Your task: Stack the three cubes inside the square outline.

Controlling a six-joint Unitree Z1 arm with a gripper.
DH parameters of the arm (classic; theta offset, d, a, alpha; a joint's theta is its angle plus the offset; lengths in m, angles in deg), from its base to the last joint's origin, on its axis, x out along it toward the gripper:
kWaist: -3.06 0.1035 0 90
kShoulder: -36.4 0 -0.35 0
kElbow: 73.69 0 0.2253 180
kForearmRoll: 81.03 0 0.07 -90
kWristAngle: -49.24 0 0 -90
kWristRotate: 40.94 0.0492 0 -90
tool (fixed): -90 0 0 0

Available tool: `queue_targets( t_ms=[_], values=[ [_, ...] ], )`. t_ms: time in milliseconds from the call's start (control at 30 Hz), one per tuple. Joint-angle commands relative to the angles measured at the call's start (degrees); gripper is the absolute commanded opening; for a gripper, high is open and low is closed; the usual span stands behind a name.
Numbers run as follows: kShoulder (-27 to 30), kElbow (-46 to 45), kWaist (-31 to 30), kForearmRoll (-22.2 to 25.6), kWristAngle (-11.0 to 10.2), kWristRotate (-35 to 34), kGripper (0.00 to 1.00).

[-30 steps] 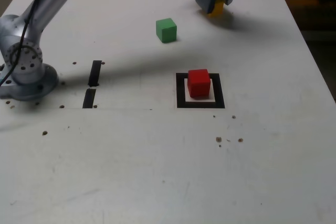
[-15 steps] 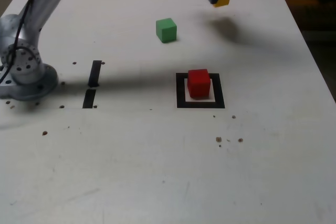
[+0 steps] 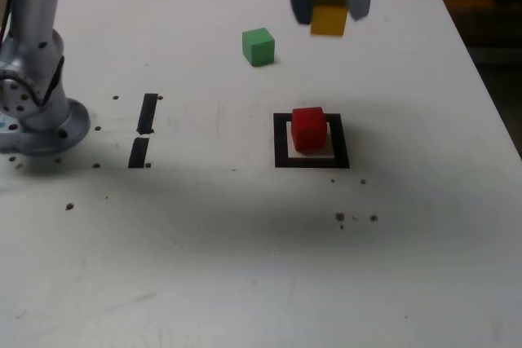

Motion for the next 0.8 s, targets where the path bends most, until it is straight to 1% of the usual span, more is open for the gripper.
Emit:
queue_targets(
  t_ms=[0, 233, 433, 533, 667, 767],
  values=[
    [0.16, -3.34, -1.52, -1.65, 0.21, -2.06, 0.17],
    [-0.42, -10.89, -5.05, -8.41, 1.08, -7.15, 0.17],
    [-0.45, -13.53, -5.38, -9.76, 0.19, -9.09, 0.17],
    [-0.59, -15.39, -5.38, -11.34, -0.36, -9.53, 0.17],
    [-0.68, -17.64, -5.38, -13.60, -0.47, -9.85, 0.17],
    [-0.64, -18.33, -5.39, -14.37, -0.29, -10.04, 0.17]
  ],
)
